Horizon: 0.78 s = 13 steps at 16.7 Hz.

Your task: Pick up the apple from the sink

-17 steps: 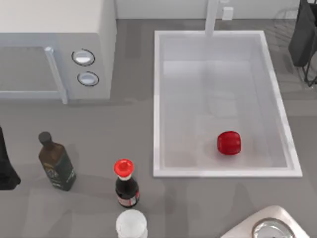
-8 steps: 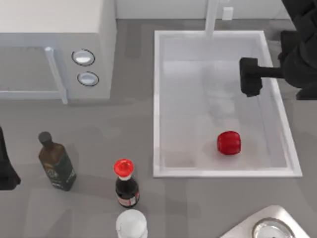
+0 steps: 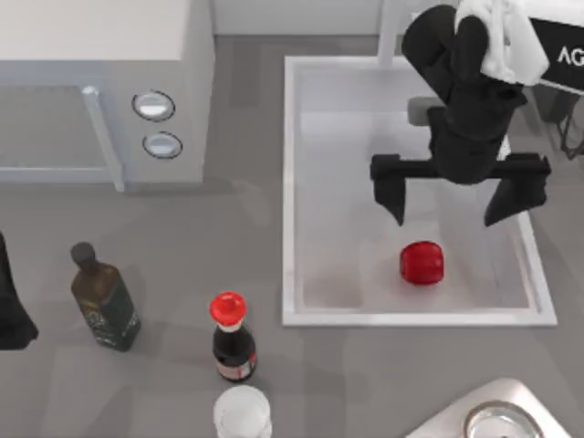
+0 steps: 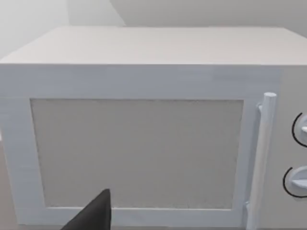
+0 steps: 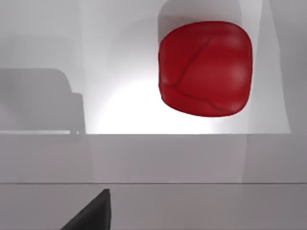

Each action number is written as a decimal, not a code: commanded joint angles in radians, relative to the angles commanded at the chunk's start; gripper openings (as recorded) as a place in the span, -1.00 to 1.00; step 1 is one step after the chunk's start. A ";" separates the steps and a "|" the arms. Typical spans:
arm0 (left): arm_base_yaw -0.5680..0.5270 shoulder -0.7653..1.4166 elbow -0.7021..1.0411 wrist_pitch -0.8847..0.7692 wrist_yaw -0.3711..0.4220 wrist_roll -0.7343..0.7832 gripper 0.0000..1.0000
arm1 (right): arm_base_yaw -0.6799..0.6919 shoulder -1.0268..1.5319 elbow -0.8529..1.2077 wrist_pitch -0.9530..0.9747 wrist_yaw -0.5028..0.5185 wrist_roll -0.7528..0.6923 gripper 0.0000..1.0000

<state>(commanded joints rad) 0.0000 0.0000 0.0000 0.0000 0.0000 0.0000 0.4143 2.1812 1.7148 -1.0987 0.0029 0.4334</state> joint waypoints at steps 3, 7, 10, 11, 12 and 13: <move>0.000 0.000 0.000 0.000 0.000 0.000 1.00 | 0.002 0.008 0.006 -0.004 0.000 0.002 1.00; 0.000 0.000 0.000 0.000 0.000 0.000 1.00 | -0.004 0.016 -0.004 0.013 0.000 0.001 1.00; 0.000 0.000 0.000 0.000 0.000 0.000 1.00 | -0.002 0.070 -0.043 0.104 0.000 0.002 1.00; 0.000 0.000 0.000 0.000 0.000 0.000 1.00 | -0.002 0.095 -0.061 0.148 0.001 0.002 1.00; 0.000 0.000 0.000 0.000 0.000 0.000 1.00 | -0.001 0.121 -0.079 0.196 0.001 0.003 1.00; 0.000 0.000 0.000 0.000 0.000 0.000 1.00 | 0.000 0.148 -0.099 0.246 0.001 0.004 1.00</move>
<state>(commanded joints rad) 0.0000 0.0000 0.0000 0.0000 0.0000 0.0000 0.4141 2.3296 1.6159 -0.8530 0.0043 0.4370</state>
